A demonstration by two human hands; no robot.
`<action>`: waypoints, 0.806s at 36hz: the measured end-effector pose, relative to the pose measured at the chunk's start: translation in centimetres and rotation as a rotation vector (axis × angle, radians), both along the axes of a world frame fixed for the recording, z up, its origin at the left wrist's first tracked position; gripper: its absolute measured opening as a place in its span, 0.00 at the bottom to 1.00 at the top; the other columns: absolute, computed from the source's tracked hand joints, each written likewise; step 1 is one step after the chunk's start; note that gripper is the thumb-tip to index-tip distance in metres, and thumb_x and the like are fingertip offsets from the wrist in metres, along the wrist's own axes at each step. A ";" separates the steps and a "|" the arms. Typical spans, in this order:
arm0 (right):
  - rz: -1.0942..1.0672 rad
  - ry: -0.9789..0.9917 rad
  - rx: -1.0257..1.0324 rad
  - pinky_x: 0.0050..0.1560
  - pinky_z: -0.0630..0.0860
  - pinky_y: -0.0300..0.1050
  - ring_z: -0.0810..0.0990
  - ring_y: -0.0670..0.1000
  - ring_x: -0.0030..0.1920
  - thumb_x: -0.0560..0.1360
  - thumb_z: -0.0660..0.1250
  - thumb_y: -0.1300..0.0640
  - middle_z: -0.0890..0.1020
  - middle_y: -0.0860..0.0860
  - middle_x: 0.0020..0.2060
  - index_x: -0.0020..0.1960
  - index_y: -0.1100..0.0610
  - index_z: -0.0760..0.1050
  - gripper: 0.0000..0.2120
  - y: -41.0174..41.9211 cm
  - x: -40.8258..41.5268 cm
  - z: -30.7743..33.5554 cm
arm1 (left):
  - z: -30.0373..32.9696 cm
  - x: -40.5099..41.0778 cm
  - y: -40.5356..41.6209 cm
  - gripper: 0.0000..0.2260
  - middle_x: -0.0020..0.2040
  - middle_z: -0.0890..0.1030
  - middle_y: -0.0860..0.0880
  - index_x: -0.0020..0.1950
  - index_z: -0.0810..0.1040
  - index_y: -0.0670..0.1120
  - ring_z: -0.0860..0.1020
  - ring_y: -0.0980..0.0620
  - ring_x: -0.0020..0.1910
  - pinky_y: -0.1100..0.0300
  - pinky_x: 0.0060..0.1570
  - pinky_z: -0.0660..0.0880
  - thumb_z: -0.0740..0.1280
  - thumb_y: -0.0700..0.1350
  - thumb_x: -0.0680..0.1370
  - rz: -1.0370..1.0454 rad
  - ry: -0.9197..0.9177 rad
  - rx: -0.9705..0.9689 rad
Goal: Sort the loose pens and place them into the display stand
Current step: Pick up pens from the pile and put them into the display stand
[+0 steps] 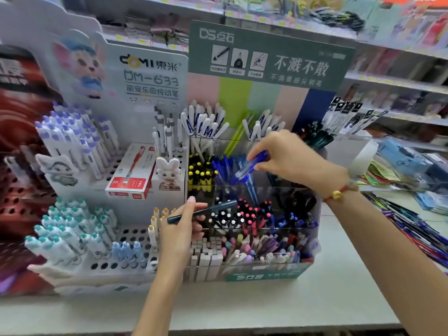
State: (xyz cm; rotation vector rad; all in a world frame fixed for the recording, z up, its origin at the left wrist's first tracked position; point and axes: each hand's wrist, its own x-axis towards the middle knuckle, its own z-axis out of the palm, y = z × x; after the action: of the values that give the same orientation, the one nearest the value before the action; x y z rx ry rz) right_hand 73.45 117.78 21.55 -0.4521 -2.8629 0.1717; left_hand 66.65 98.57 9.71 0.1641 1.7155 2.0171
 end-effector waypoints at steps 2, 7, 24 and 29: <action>0.064 -0.065 -0.017 0.55 0.78 0.49 0.82 0.50 0.45 0.71 0.74 0.59 0.85 0.50 0.45 0.53 0.55 0.83 0.10 -0.2 -1.7 -0.4 | -0.1 -0.1 -0.2 0.10 0.33 0.81 0.49 0.45 0.83 0.47 0.77 0.59 0.29 0.65 0.34 0.79 0.64 0.49 0.79 0.017 -0.002 0.019; 0.019 0.074 -0.097 0.38 0.72 0.47 0.70 0.46 0.30 0.78 0.66 0.58 0.71 0.46 0.31 0.66 0.55 0.70 0.17 -1.5 -4.0 -4.2 | -0.1 0.3 -0.9 0.08 0.36 0.83 0.50 0.48 0.83 0.46 0.78 0.59 0.30 0.67 0.33 0.78 0.67 0.48 0.77 0.057 -0.106 0.131; -0.092 0.381 0.293 0.53 0.75 0.51 0.74 0.55 0.58 0.79 0.62 0.55 0.79 0.53 0.57 0.65 0.59 0.75 0.17 -2.7 -2.7 -10.4 | 0.7 0.1 -1.7 0.07 0.43 0.86 0.48 0.44 0.84 0.47 0.83 0.57 0.38 0.66 0.37 0.80 0.71 0.39 0.68 0.058 -0.324 0.486; -0.130 0.403 0.176 0.66 0.67 0.49 0.67 0.52 0.66 0.79 0.61 0.55 0.74 0.52 0.64 0.70 0.58 0.70 0.20 -3.3 -0.8 -11.1 | 1.0 0.9 -0.8 0.11 0.45 0.86 0.50 0.48 0.82 0.48 0.83 0.57 0.42 0.67 0.40 0.80 0.71 0.43 0.67 -0.013 -0.221 0.414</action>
State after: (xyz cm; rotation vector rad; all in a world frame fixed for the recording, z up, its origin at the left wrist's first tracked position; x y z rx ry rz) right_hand 72.65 114.46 10.40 -0.5017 -2.4212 -0.0131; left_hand 67.55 97.72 10.69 0.0835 1.1483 2.2635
